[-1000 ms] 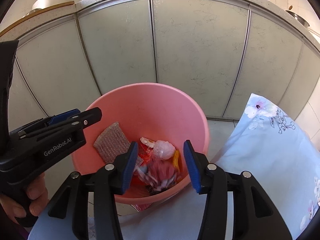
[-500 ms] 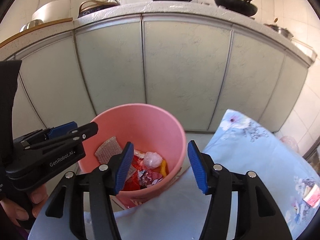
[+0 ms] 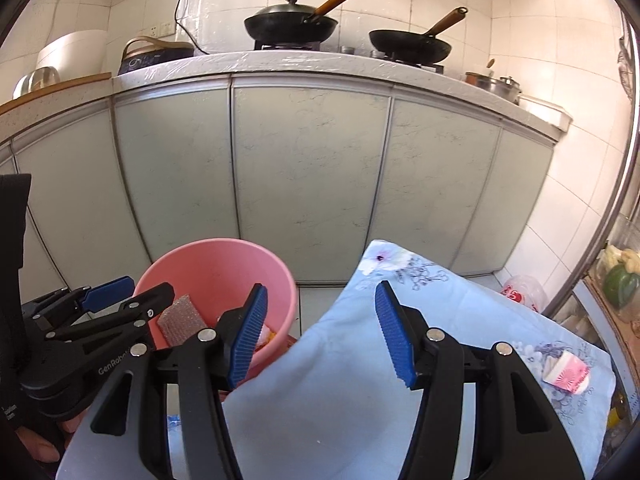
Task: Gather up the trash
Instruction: 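Move both open tools back over the table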
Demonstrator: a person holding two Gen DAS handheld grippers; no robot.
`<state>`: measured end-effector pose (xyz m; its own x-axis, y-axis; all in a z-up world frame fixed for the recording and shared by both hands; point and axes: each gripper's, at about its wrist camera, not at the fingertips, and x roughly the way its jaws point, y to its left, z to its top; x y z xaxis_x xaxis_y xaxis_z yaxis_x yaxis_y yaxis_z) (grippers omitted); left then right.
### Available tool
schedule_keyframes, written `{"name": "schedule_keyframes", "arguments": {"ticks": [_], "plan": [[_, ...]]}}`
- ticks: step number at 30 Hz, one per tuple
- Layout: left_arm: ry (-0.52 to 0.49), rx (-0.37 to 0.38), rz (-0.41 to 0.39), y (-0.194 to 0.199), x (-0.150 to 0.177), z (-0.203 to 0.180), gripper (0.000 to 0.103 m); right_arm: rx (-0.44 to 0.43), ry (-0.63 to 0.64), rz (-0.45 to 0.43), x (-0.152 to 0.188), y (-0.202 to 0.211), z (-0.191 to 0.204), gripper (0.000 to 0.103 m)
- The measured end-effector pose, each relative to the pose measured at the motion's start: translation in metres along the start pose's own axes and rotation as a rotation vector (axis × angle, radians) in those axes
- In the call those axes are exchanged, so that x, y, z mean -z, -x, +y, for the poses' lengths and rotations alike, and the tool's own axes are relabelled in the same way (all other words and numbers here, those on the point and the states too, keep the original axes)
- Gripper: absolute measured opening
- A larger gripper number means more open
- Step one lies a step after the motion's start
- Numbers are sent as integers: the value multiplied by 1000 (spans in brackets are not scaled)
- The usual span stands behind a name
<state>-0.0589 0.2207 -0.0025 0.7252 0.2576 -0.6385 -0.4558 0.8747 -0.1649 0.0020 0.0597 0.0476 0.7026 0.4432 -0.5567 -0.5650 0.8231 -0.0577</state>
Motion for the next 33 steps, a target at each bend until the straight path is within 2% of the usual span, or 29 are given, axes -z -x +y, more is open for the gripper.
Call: {"name": "schedule_keyframes", "arguments": {"ticks": [16, 33], "plan": [[-75, 45, -10, 19, 7, -41, 48, 68, -51, -19, 7, 25, -37, 57], [-111, 59, -16, 30, 9, -59, 48, 99, -68, -30, 11, 35, -50, 57]]}}
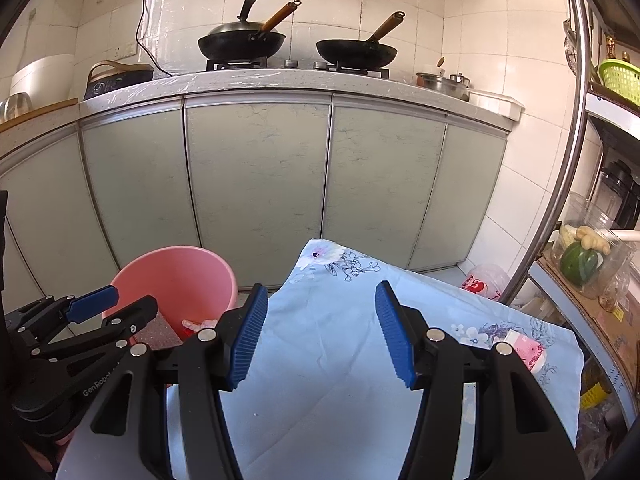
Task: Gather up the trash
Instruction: 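Move both open tools back over the table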
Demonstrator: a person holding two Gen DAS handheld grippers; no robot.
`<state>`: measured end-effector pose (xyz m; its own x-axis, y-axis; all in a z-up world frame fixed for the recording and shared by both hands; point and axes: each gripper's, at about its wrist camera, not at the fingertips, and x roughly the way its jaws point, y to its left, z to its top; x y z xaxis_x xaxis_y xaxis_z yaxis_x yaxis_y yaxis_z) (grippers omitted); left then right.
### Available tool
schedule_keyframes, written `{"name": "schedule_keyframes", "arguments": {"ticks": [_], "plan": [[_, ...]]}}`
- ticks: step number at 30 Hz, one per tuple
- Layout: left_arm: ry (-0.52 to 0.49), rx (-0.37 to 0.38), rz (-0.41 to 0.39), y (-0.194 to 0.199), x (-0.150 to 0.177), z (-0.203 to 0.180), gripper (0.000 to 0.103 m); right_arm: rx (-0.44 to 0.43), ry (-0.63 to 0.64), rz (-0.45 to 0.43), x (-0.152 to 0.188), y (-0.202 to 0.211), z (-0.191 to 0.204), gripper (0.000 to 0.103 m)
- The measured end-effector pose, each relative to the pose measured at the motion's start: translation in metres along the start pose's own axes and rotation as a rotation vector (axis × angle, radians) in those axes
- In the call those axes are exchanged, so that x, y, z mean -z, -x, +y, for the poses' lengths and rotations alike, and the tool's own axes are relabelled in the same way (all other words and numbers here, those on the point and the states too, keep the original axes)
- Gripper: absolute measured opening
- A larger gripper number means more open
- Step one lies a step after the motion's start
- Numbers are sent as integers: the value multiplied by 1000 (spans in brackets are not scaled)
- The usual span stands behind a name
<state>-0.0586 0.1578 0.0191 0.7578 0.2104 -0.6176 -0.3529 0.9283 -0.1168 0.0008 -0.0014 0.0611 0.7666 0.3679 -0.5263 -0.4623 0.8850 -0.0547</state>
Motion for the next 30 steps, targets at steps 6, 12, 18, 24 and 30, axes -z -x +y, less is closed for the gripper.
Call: {"name": "schedule_keyframes", "arguments": {"ticks": [6, 12, 18, 24, 30], "plan": [[-14, 5, -3, 4, 1, -6, 48, 6, -8, 2, 3, 3, -5, 57], [-33, 15, -2, 6, 0, -15, 48, 17, -22, 4, 6, 7, -12, 57], [-64, 35, 0, 9, 2, -29, 48, 36, -42, 19, 15, 11, -27, 57], [-105, 78, 20, 5, 8, -52, 48, 54, -76, 86, 40, 17, -65, 57], [-171, 126, 41, 3, 16, -78, 48, 46, -156, 172, 78, 25, -120, 57]]}}
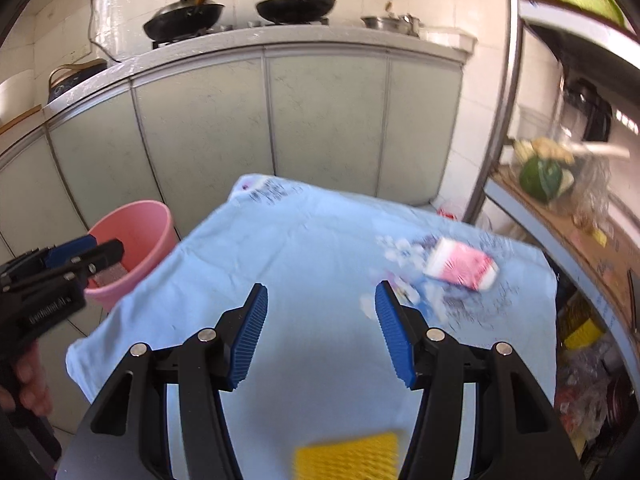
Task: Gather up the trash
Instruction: 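Move both open tools back over the table, then close the left tool on the pink paper cup while the right grasps the yellow foam net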
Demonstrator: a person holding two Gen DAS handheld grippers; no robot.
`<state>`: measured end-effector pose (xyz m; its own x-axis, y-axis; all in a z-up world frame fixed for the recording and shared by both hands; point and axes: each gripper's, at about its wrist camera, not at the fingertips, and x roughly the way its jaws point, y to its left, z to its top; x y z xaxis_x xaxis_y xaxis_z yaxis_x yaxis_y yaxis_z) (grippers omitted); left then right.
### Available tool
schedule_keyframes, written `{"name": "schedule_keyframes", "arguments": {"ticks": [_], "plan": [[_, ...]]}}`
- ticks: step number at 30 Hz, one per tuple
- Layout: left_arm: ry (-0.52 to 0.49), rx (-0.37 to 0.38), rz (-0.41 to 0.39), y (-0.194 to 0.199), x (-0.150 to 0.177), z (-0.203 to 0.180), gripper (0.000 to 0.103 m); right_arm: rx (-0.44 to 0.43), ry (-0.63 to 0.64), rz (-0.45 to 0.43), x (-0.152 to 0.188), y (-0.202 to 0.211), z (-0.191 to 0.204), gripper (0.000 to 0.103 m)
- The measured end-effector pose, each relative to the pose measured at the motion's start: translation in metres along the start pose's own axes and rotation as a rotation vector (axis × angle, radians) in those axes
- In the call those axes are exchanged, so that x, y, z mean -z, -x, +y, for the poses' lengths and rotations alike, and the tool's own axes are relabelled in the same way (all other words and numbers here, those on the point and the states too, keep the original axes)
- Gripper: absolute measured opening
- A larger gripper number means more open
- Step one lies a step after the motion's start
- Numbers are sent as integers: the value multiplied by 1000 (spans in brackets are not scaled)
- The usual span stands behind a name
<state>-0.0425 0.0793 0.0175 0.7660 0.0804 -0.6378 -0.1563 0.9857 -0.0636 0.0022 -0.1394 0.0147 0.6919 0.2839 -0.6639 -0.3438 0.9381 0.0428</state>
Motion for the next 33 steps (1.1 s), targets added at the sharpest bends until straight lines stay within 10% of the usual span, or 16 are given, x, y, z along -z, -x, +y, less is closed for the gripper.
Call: {"name": "schedule_keyframes", "arguments": {"ticks": [10, 27, 33], "plan": [[-77, 75, 52, -18, 8, -43, 48, -124, -85, 91, 46, 17, -67, 57], [-218, 176, 121, -54, 10, -113, 48, -184, 23, 246, 110, -8, -45, 56], [-268, 258, 140, -78, -2, -155, 48, -208, 13, 207, 110, -2, -55, 12]]}}
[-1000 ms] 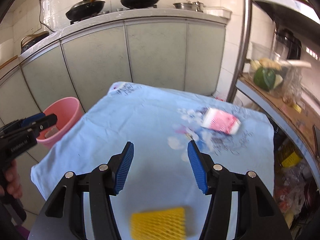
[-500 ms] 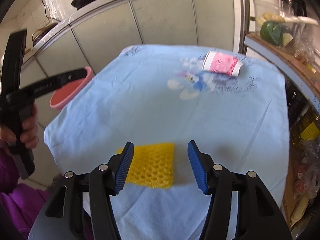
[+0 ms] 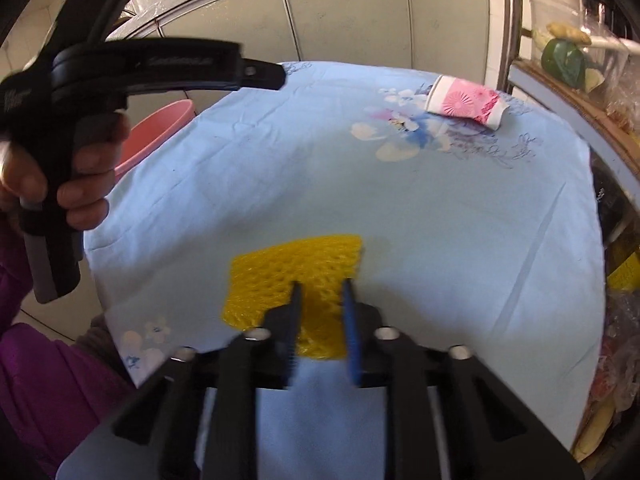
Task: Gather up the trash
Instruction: 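Close the left tool on the pink paper cup while the right grasps the yellow foam net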
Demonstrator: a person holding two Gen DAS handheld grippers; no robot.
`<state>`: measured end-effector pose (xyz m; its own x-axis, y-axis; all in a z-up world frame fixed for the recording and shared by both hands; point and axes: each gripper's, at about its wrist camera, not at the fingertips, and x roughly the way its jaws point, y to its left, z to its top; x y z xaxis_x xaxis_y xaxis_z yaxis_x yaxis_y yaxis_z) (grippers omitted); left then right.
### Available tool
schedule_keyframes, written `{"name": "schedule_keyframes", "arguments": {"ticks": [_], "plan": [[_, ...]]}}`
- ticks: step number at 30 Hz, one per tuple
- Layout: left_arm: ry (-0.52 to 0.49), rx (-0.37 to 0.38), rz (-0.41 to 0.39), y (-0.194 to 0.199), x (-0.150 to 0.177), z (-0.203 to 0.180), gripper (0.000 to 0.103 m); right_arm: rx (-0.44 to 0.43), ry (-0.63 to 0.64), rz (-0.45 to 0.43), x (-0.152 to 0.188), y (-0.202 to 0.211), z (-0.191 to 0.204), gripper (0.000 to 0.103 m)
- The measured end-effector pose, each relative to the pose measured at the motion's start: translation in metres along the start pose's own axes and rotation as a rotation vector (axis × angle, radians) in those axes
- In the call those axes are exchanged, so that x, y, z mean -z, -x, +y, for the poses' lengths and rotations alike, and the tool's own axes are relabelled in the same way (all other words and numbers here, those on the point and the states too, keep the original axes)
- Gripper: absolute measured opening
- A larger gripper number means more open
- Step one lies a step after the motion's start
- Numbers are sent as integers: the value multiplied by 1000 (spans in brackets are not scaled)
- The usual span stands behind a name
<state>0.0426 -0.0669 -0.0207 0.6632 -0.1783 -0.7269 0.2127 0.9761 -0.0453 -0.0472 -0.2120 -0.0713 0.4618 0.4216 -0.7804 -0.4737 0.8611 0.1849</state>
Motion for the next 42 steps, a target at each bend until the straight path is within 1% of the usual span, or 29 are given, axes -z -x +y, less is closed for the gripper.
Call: {"name": "schedule_keyframes", "arguments": {"ticks": [2, 7, 11, 16, 18, 20, 23, 25, 28, 29, 31, 33, 36, 40, 42], "plan": [[-11, 41, -3, -11, -10, -10, 48, 3, -29, -33, -1, 6, -10, 10], [-36, 143, -2, -44, -35, -31, 48, 47, -105, -121, -8, 21, -36, 10], [-49, 195, 13, -73, -52, -42, 48, 71, -141, -156, -15, 22, -50, 10], [-81, 209, 21, -106, -73, -52, 48, 80, -157, -151, -13, 14, -58, 10], [-84, 211, 30, -118, -80, -54, 48, 71, -164, -137, -12, 11, -59, 10], [-87, 221, 32, -129, -85, -56, 48, 67, -178, -143, -10, 12, -61, 10], [-75, 230, 57, -146, -88, -58, 48, 53, -211, -135, -9, 11, -67, 10], [-51, 246, 85, -155, -87, -57, 48, 52, -215, -134, -9, 10, -67, 10], [-24, 279, 93, -158, -82, -58, 48, 48, -220, -131, -9, 9, -69, 10], [-27, 285, 82, -157, -80, -60, 46, 46, -225, -130, -9, 9, -68, 10], [-45, 283, 65, -152, -77, -65, 39, 40, -240, -127, -9, 8, -71, 10], [-52, 284, 56, -149, -74, -68, 14, 39, -248, -127, -8, 8, -72, 10], [-53, 292, 52, -143, -68, -71, 7, 40, -249, -129, -8, 8, -73, 10], [-97, 278, 20, -129, -60, -78, 3, 38, -255, -132, -8, 8, -73, 10], [-111, 260, 1, -118, -57, -80, 2, 37, -257, -135, -8, 8, -73, 10]]}}
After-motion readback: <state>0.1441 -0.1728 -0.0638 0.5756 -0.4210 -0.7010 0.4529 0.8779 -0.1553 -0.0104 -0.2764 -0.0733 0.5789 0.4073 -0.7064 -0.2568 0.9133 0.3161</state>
